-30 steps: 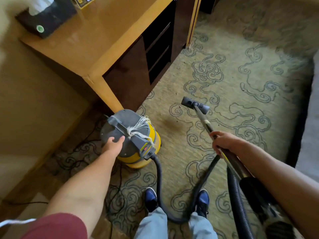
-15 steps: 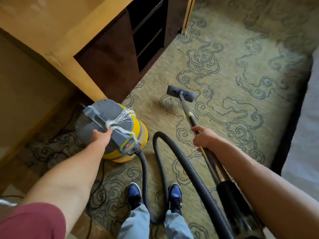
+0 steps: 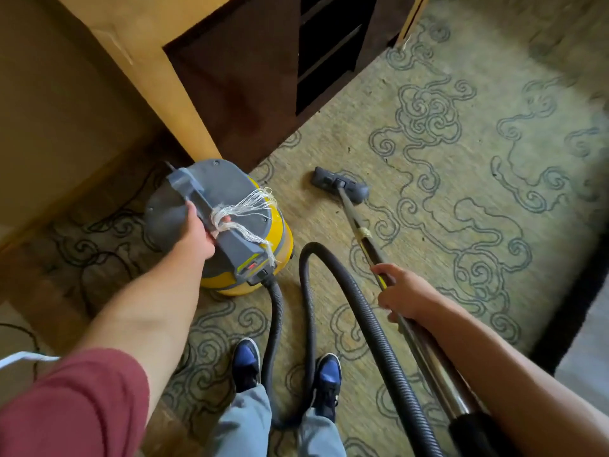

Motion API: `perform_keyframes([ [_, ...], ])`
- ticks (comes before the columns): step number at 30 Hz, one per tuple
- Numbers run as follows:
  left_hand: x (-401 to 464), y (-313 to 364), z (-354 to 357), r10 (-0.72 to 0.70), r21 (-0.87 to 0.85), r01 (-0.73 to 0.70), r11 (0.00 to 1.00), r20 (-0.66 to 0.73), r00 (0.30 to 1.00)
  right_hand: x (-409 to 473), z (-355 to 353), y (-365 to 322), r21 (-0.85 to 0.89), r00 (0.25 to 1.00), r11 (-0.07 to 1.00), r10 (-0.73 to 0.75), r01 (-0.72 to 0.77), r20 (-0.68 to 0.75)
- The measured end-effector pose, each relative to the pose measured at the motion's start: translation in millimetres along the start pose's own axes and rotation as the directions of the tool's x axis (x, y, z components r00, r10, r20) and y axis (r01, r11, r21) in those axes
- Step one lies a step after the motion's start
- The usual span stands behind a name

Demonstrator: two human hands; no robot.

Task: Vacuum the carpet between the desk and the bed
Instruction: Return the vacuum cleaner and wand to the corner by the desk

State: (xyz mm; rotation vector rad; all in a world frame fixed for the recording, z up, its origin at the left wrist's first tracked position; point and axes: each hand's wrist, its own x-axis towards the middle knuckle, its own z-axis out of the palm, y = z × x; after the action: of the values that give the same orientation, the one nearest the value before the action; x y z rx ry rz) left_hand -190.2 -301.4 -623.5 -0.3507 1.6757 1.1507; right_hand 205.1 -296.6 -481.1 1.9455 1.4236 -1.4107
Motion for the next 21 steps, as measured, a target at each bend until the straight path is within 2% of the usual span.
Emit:
perform_keyframes([
  [1,5.4,-0.6,0.2,-0.017,-0.055,0.016,0.998,-0.023,1.0,-2.8,-0.7,-3.8,-0.025,1.0,1.0,0.004,-0.004,-0.002],
  [8,-2.8,-1.4,2.1,0.026,-0.082,-0.045,0.996,-0.225,0.974,-29.2,14.2,-34.7,-0.21,0.999,0.977,-0.044,0.046,0.011],
  [12,-25.7,-9.1,-32.7,0.009,-0.143,-0.052,0.988,-0.285,0.958,-41.7,30.9,-41.8,-0.319,0.994,0.941,-0.103,0.113,0.047],
  [17,-68.6,-3.4,-74.2,-0.033,-0.215,-0.048,0.975,-0.357,0.933,-69.1,34.6,-50.1,-0.429,0.976,0.881,-0.143,0.2,0.163],
  [21,-106.1,5.4,-94.6,-0.057,-0.317,-0.071,0.946,-0.376,0.925,-97.7,31.8,-56.7,-0.445,0.946,0.847,-0.187,0.291,0.265],
])
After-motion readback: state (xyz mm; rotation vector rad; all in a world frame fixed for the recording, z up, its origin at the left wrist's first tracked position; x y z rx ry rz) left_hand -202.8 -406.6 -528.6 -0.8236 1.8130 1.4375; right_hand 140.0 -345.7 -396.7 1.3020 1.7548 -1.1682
